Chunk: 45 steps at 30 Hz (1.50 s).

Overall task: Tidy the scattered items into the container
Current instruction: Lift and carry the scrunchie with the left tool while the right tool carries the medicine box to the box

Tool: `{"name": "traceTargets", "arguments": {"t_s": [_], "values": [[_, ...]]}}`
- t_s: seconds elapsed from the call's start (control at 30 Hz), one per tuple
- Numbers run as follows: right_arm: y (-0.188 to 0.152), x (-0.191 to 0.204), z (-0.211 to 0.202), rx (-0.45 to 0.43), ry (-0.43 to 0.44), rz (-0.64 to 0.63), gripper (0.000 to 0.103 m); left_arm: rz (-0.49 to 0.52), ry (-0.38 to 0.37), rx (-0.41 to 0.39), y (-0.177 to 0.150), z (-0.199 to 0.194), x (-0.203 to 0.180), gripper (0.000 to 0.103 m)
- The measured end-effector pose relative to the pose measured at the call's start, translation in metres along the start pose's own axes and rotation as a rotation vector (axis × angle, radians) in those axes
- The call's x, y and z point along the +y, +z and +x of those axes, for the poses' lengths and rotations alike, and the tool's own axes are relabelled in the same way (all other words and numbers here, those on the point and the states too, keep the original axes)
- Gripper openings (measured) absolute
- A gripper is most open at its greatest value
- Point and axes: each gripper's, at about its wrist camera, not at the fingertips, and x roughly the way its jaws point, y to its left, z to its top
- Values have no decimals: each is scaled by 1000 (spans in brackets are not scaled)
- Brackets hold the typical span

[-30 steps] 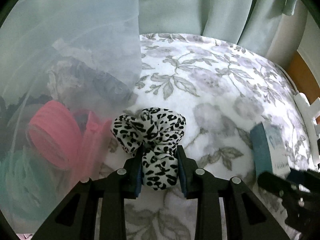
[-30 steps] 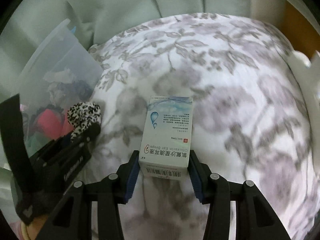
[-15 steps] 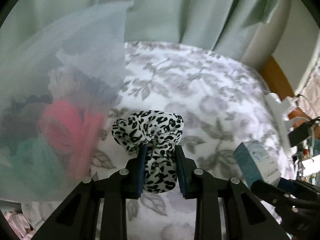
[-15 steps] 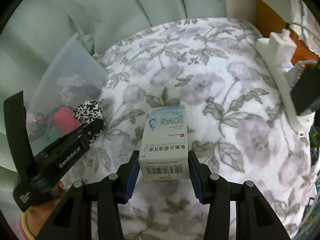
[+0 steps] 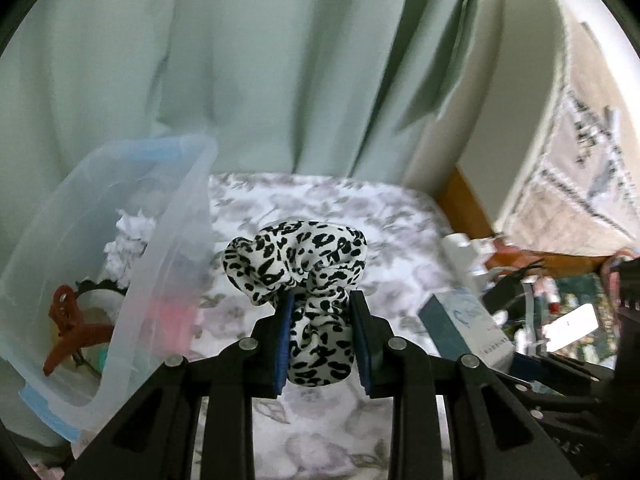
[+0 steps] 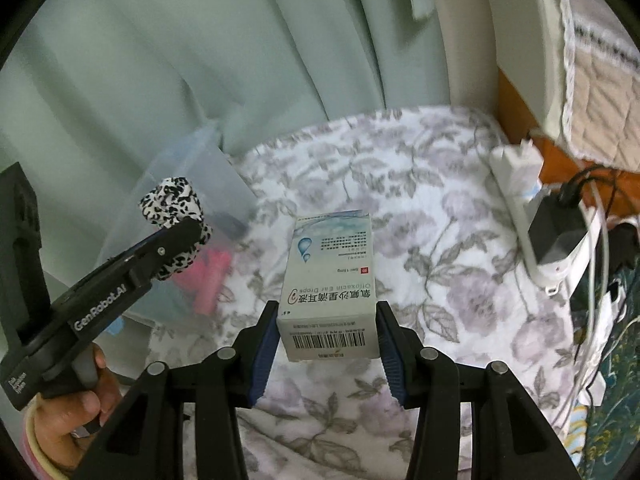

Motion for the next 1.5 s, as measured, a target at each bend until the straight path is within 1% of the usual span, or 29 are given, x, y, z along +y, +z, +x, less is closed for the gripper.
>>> {"name": "traceTargets", "arguments": {"t_s": [0.07,0.13,0.23,0.33,0.4,0.57,0.7,0.9,1.07,1.2,1.27,1.33,1.5], "values": [[3,6,-12,-24,12,-4,50,-8,-36,-12,3,-9,-1,28],[7,13,-22,-49,22,-11,50,-16,-56,-19,5,-10,-3,28],[13,24,-39,-86,36,-22,50,-26,-78,-46,10,-32,8,28],[20,37,-58,-133,71,-29,50,-30,-81,-82,18,-44,16,28],[24,45,-69,-162,91,-37,50,-38,-77,-117,22,-62,25,28],[34,68,-94,-228,142,-61,50,-97,-47,-158,20,-99,63,28],[38,82,-98,-250,173,-74,50,-147,-22,-188,19,-127,93,28],[38,97,-82,-218,175,-95,50,-221,13,-226,15,-167,140,28],[39,113,-65,-178,179,-129,50,-280,30,-217,4,-182,180,28],[40,125,-50,-145,190,-158,50,-309,50,-208,-3,-200,209,28],[42,132,-41,-124,197,-172,50,-324,60,-206,-6,-211,225,28],[41,140,-32,-102,204,-191,50,-339,67,-203,-10,-213,234,28],[38,162,-11,-45,223,-243,50,-386,84,-184,-21,-234,277,28]]}}
